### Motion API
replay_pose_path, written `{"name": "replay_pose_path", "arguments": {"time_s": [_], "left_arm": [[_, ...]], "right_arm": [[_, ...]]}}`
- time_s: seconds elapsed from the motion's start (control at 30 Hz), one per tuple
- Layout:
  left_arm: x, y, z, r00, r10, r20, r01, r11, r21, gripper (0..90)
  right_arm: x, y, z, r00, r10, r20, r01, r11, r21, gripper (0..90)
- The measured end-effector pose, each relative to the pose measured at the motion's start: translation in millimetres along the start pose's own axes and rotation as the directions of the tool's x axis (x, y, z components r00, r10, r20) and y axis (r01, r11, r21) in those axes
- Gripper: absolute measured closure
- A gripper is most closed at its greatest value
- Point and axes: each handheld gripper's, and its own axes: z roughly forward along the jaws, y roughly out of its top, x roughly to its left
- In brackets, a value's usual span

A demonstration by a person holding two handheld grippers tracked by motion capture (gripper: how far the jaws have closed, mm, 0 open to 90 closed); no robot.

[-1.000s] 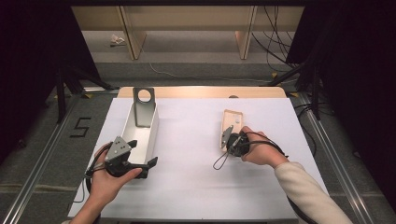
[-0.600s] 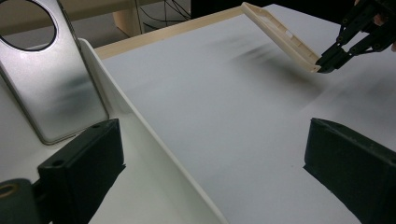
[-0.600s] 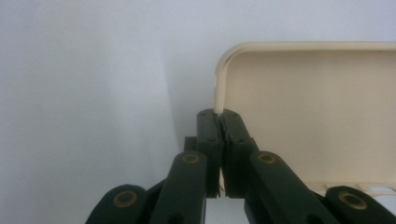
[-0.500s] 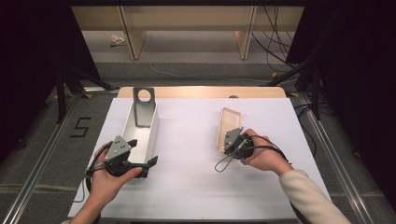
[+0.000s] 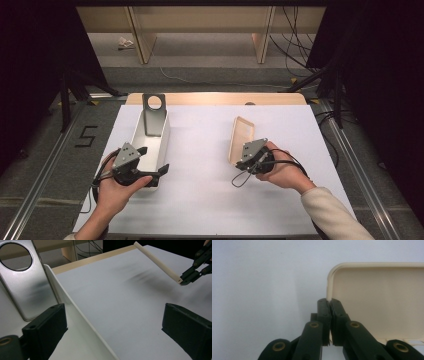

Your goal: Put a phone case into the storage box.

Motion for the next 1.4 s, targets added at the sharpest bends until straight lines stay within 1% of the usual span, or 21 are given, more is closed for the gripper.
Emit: {"name": "replay_pose_path", "arguments": {"time_s": [0.1,0.33,0.47,0.6,0.77,0.87,0.93,1.0,1.17,1.33,1.4], "left_arm": [[1.0,1.1,1.4,1.0,0.004,0.002,-0.004,1.0,-0.006,5.5],[4.0,4.7,6.6,1.0,0.007,-0.001,-0.007,0.9998,-0.018,5.8],[4.2,6.4,10.3,0.9999,0.013,0.006,-0.013,0.9997,-0.02,5.8],[4.4,8.3,14.7,0.9997,0.021,0.012,-0.02,0.9996,-0.017,6.1],[4.2,11.3,19.1,0.9994,0.026,0.021,-0.026,0.9996,-0.013,6.5],[2.7,14.7,21.9,0.9995,0.02,0.025,-0.02,0.9998,-0.004,7.4],[1.1,17.8,23.7,0.9997,0.022,0.007,-0.022,0.9997,0.009,9.8],[-0.9,20.7,25.3,0.9995,0.023,0.02,-0.023,0.9997,0.002,10.0],[-4.8,27.5,29.8,0.9989,0.035,0.03,-0.035,0.9994,-0.006,10.7],[-6.4,32.7,34.9,0.9985,0.032,0.044,-0.032,0.9995,-0.004,12.0],[-7.7,34.8,37.0,0.9982,0.033,0.05,-0.033,0.9995,-0.003,12.3]], "right_arm": [[3.0,1.7,-2.7,1.0,0.002,-0.006,-0.002,1.0,-0.026,88.2],[8.7,3.7,-6.0,0.9999,-0.001,-0.017,0.0,0.998,-0.06,88.2],[11.2,4.8,-8.3,0.9997,0.002,-0.023,-0.003,0.997,-0.08,88.3],[14.1,5.8,-9.3,0.9995,0.004,-0.03,-0.007,0.996,-0.09,88.3],[18.2,8.2,-8.6,0.999,-0.005,-0.044,0.0,0.994,-0.106,88.3],[21.2,10.8,-8.4,0.9988,-0.016,-0.047,0.01,0.993,-0.116,88.3],[23.7,12.5,-8.3,0.9986,-0.017,-0.05,0.011,0.993,-0.12,88.2],[25.9,14.0,-8.0,0.9981,-0.026,-0.056,0.019,0.992,-0.124,88.2],[31.1,17.3,-6.8,0.9974,-0.033,-0.064,0.024,0.99,-0.136,88.3],[35.7,19.9,-5.8,0.9967,-0.033,-0.074,0.022,0.989,-0.149,88.2],[37.6,21.0,-5.3,0.9964,-0.039,-0.075,0.028,0.988,-0.152,88.2]]}}
